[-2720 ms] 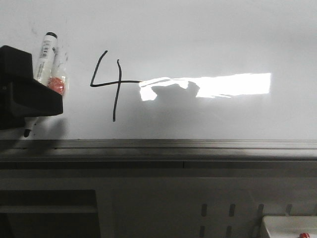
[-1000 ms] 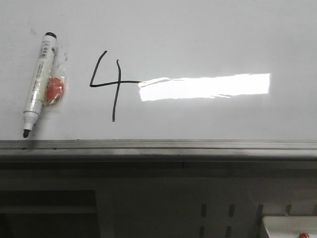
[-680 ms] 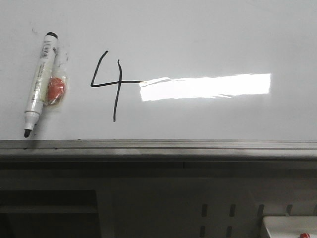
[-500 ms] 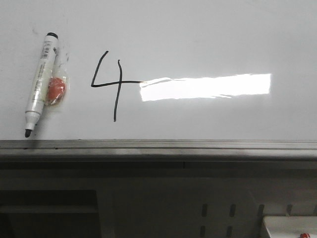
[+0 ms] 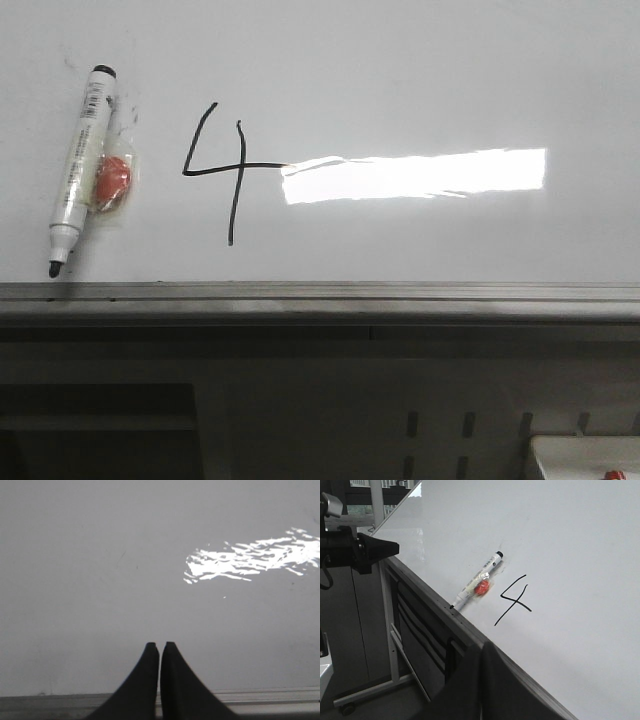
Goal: Write number 4 on whiteboard
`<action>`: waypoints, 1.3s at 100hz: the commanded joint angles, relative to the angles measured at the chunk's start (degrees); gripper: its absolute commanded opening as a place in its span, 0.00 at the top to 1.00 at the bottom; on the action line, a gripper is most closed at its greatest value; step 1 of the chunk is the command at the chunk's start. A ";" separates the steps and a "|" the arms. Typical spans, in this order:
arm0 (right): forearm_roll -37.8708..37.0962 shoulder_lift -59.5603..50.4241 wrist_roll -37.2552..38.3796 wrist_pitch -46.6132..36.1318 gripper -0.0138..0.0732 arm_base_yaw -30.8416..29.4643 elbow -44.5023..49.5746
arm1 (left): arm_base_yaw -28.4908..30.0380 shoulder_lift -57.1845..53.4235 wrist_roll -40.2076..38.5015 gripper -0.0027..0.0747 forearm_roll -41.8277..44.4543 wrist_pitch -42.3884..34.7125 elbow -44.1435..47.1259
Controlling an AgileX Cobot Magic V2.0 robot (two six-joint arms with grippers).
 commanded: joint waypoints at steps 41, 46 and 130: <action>-0.57 0.32 -0.45 -4.67 0.92 -0.27 -1.37 | 0.32 -1.45 -7.81 0.99 0.20 8.80 1.94; -0.57 0.32 -0.45 -4.67 0.92 -0.27 -1.37 | 0.32 -1.45 -7.81 0.99 0.20 8.80 1.94; -0.57 0.32 -0.45 -4.44 0.92 -0.27 -1.24 | 0.32 -1.45 -7.81 0.99 0.20 8.80 1.94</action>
